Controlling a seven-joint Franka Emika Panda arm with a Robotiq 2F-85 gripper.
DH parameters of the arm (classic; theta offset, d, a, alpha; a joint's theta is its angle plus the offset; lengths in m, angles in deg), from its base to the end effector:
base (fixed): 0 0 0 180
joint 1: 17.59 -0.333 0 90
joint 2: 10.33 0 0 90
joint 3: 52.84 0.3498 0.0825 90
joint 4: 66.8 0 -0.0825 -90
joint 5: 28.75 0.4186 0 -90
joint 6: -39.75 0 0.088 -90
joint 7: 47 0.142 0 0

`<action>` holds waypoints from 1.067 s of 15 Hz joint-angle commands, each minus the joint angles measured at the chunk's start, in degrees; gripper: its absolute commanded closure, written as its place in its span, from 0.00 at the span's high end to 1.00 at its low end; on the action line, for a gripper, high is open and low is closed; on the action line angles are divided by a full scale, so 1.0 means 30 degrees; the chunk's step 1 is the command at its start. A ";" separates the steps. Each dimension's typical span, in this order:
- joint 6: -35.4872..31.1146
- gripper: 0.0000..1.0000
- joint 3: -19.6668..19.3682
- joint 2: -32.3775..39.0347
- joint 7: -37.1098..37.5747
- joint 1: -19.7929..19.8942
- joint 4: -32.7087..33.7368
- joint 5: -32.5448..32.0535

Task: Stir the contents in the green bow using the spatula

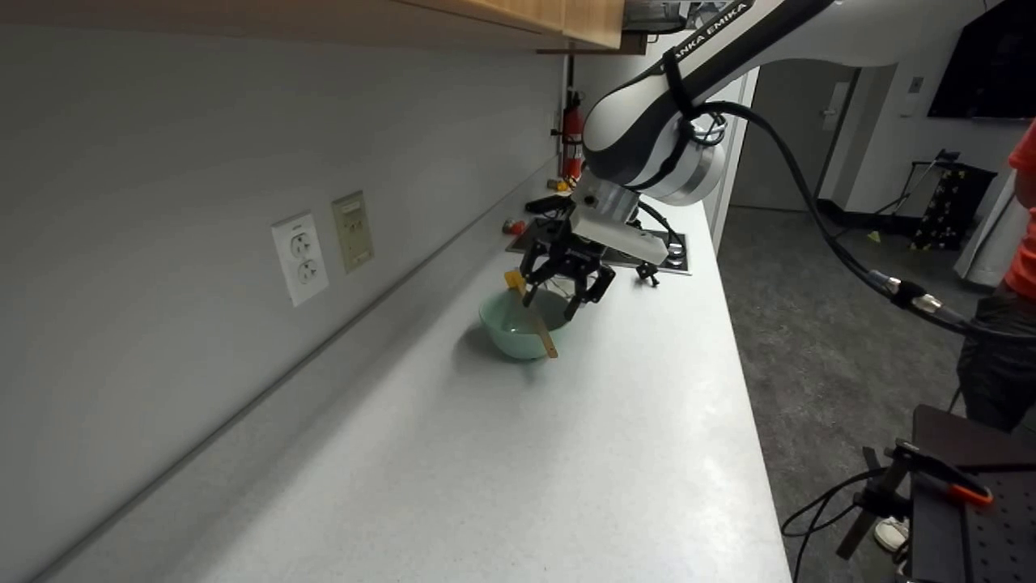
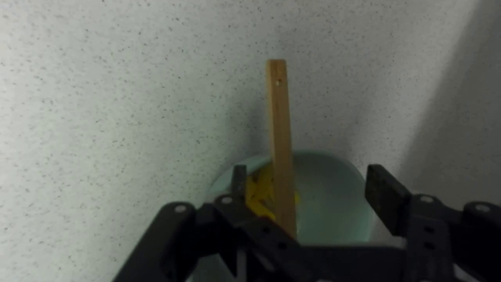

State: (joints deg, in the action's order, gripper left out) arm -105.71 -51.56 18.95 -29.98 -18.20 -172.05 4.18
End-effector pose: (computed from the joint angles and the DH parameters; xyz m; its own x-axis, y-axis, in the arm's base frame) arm 0.7131 0.0269 0.2413 0.7585 -0.6510 -0.0296 -0.6043 -0.6856 -0.4058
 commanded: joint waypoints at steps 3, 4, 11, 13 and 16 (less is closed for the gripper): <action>-0.0503 1.00 0.0371 -0.0591 0.0107 0.0094 -0.0535 -0.0133; -0.0502 1.00 0.0405 -0.0771 0.0074 0.0084 -0.0703 -0.0134; -0.1095 1.00 0.0193 -0.3248 -0.0030 -0.0218 -0.3792 -0.0772; -0.1640 1.00 0.0026 -0.4279 0.0118 -0.0431 -0.5146 -0.1346; -0.2670 1.00 -0.0205 -0.5961 0.0486 -0.0669 -0.7244 -0.2772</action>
State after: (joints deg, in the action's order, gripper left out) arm -109.80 -51.00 8.07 -30.12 -18.72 -185.55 0.29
